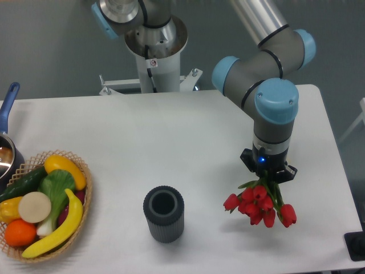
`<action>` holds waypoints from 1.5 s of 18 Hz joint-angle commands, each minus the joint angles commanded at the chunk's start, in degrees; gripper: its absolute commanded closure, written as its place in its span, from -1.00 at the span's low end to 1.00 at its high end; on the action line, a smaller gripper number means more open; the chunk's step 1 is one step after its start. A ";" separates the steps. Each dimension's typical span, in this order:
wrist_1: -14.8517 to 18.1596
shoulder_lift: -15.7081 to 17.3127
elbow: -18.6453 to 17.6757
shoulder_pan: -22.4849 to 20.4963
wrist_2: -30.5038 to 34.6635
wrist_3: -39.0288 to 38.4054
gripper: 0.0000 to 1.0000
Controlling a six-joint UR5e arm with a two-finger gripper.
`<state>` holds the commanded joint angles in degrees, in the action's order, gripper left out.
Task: Insert the flowers into the vase
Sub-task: 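Carry the red tulips toward the dark grey vase, lowering the stems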
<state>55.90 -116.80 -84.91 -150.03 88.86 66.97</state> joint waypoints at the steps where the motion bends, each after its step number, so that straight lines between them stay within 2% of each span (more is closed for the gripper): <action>1: 0.00 -0.26 0.96 0.17 -0.79 -0.09 1.00; 3: -0.79 -1.14 2.81 0.35 -5.43 -0.61 1.00; 5: -2.98 -2.55 3.96 0.96 -10.01 -2.36 1.00; 7: -5.70 -2.73 4.05 0.97 -13.08 -4.21 1.00; 11: -8.44 -2.81 5.71 0.44 -20.21 -7.99 1.00; 14: -9.58 -3.34 7.73 0.53 -24.51 -10.98 1.00; 18: -9.67 -3.34 8.00 0.00 -41.36 -14.31 1.00; 19: -9.67 -3.52 8.35 0.00 -43.84 -14.67 1.00; 23: -9.67 -3.17 10.11 0.26 -45.96 -15.64 1.00; 24: -9.76 -2.90 10.11 0.26 -48.41 -16.51 1.00; 27: -9.94 -2.03 9.94 -0.87 -60.78 -17.67 1.00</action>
<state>45.97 -118.83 -74.97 -150.90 28.08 49.31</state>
